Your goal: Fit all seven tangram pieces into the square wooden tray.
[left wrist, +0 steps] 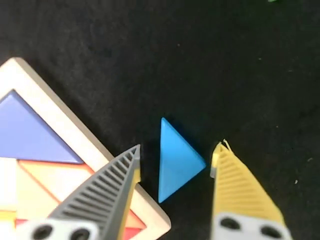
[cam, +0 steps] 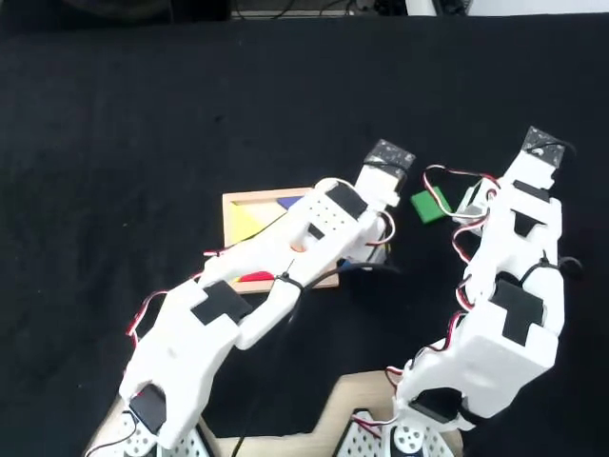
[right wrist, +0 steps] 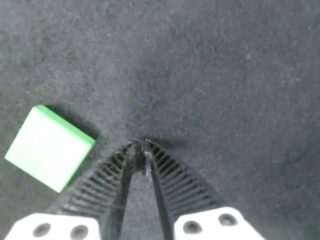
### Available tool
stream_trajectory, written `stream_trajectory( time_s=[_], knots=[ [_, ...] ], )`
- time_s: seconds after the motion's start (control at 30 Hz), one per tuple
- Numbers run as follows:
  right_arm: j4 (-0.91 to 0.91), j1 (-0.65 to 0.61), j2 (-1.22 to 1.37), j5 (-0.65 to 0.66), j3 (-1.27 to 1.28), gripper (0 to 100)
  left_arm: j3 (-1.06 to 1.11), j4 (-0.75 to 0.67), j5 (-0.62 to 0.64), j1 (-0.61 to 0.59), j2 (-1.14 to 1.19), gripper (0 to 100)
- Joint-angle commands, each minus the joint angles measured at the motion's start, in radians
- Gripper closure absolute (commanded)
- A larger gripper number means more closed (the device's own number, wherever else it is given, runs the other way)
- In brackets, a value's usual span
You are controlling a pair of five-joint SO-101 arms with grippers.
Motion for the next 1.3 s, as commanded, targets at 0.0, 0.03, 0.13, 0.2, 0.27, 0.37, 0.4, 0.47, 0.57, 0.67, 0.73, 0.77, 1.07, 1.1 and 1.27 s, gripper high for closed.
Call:
stream_trajectory(
  time_s=[0.0, 0.03, 0.13, 0.2, 0.27, 0.37, 0.4, 0.47, 0.57, 0.67, 0.73, 0.77, 1.07, 1.1, 1.27],
  knots=[
    [0.006, -0.012, -0.004, -0.009, -0.053, 98.7, -0.041, -0.040, -0.012, 0.012, -0.011, 77],
    [0.006, -0.012, -0.004, -0.009, -0.053, 98.7, -0.039, -0.044, -0.012, 0.010, -0.009, 77],
    [0.006, -0.012, -0.004, -0.009, -0.053, 98.7, -0.041, -0.041, -0.012, 0.012, 0.017, 77],
    [0.006, -0.012, -0.004, -0.009, -0.053, 98.7, -0.044, -0.043, -0.012, 0.010, 0.025, 77],
    [0.006, -0.012, -0.004, -0.009, -0.053, 98.7, -0.065, -0.021, -0.015, 0.007, 0.034, 77],
    [0.006, -0.012, -0.004, -0.009, -0.053, 98.7, -0.096, 0.026, -0.018, 0.007, 0.037, 76],
    [0.006, -0.012, -0.004, -0.009, -0.053, 98.7, -0.097, 0.026, -0.018, 0.007, 0.037, 76],
    [0.006, -0.012, -0.004, -0.009, -0.053, 98.7, -0.096, 0.028, -0.018, 0.010, 0.037, 77],
    [0.006, -0.012, -0.004, -0.009, -0.053, 98.7, -0.096, 0.031, -0.018, 0.012, 0.037, 77],
    [0.006, -0.012, -0.004, -0.009, -0.053, 98.7, -0.096, 0.032, -0.018, 0.012, 0.037, 77],
    [0.006, -0.012, -0.004, -0.009, -0.053, 98.7, -0.094, 0.032, -0.018, 0.012, 0.037, 77],
    [0.006, -0.012, -0.004, -0.009, -0.053, 98.7, -0.094, 0.032, -0.018, 0.012, 0.037, 77],
    [0.006, -0.012, -0.004, -0.009, -0.053, 98.7, -0.101, 0.025, -0.018, 0.030, 0.040, 82],
    [0.006, -0.012, -0.004, -0.009, -0.053, 98.7, -0.105, 0.025, -0.018, 0.030, 0.048, 84],
    [0.006, -0.012, -0.004, -0.009, -0.053, 98.7, -0.148, 0.035, -0.018, 0.031, 0.087, 86]
  ],
)
